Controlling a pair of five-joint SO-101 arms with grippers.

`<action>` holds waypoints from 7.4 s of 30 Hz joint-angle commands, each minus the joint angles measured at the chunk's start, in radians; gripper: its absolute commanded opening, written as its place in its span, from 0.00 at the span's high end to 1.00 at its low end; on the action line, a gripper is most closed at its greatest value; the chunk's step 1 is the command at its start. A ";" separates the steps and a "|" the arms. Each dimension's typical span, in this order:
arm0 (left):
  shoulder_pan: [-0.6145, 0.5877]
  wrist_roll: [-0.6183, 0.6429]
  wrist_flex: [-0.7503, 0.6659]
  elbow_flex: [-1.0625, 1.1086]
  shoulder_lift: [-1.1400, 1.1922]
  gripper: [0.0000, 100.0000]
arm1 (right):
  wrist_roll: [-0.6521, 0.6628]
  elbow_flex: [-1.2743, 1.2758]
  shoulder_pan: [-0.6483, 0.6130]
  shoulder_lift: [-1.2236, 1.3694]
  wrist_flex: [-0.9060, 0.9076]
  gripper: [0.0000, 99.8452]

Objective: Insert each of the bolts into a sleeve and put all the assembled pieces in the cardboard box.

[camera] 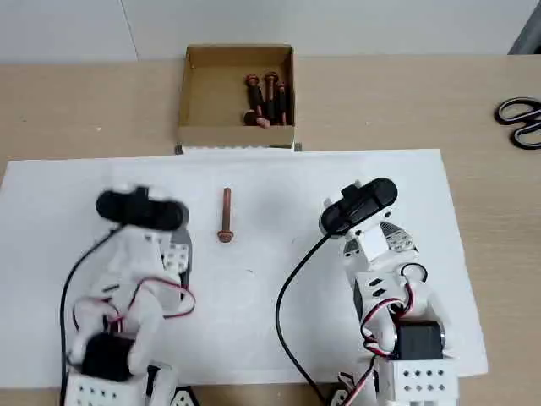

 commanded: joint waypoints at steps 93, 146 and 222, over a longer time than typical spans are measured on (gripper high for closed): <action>0.123 0.184 0.431 -1.265 1.778 0.99 | -0.009 0.044 0.008 -0.404 0.314 1.00; 0.035 1.740 0.462 -1.260 1.614 0.91 | -0.080 0.044 0.090 -0.404 0.314 1.00; -0.046 -1.211 0.325 -1.400 1.777 0.69 | -0.078 0.058 0.093 -0.404 0.292 1.00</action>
